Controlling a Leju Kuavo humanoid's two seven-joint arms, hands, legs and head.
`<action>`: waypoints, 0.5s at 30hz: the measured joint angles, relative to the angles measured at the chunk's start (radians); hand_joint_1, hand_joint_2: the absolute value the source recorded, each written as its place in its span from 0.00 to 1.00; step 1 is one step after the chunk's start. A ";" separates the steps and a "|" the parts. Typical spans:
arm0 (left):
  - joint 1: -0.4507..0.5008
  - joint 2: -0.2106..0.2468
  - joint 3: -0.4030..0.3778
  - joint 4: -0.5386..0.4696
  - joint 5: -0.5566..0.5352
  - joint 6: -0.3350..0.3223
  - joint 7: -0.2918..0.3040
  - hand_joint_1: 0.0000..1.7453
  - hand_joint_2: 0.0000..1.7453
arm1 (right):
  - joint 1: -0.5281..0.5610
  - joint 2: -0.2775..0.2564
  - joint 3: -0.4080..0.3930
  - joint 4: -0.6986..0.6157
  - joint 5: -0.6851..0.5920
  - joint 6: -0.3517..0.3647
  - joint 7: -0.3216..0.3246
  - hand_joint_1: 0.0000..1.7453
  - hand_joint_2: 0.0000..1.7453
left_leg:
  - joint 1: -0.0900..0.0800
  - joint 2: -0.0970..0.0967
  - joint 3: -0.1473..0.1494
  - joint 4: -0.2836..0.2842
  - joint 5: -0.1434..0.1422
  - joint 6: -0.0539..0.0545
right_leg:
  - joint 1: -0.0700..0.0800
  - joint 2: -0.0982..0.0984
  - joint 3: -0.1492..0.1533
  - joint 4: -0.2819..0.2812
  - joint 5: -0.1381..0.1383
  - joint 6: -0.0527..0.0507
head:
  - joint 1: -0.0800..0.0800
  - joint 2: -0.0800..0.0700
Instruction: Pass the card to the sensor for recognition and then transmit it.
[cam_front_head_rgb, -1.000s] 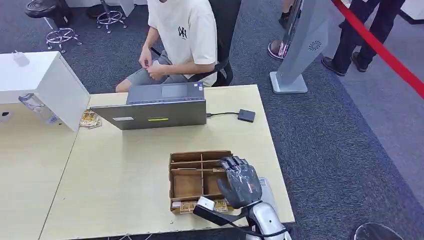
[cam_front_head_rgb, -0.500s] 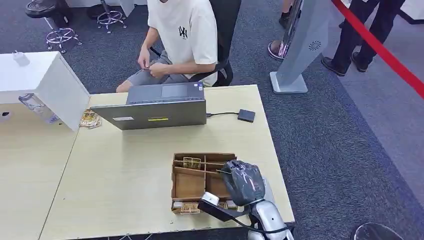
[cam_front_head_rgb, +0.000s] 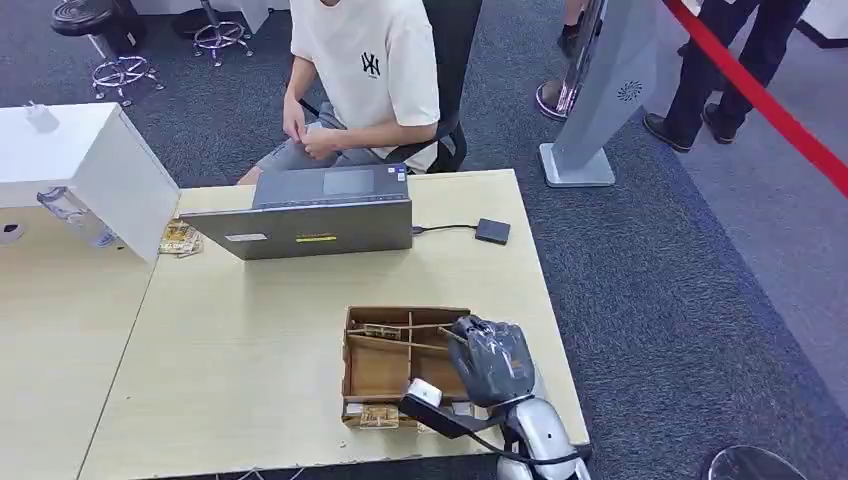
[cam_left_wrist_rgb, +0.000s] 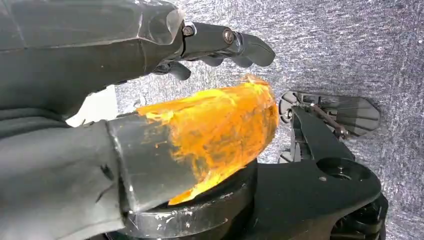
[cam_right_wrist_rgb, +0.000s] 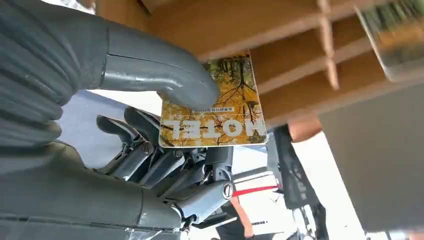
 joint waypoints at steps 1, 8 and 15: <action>0.000 0.000 0.000 0.000 0.000 0.000 0.000 0.00 0.00 | 0.004 0.003 -0.001 -0.023 -0.048 -0.002 -0.021 1.00 1.00 | 0.000 0.000 0.000 0.000 0.000 0.000 | 0.000 0.000 0.000 0.000 0.000 0.000 | 0.000 0.000; 0.002 0.000 0.000 0.000 0.000 0.003 0.001 0.00 0.00 | 0.041 0.029 -0.015 -0.274 -0.345 0.023 -0.145 1.00 1.00 | 0.000 0.000 0.000 0.000 0.000 0.000 | 0.000 0.000 0.000 0.000 0.000 0.000 | 0.000 0.000; 0.002 0.000 0.000 0.000 0.000 0.006 0.007 0.00 0.00 | 0.088 0.045 -0.030 -0.487 -0.486 0.082 -0.211 1.00 1.00 | 0.000 0.000 0.000 0.000 0.000 0.000 | 0.000 0.000 0.000 0.000 0.000 0.000 | 0.000 0.000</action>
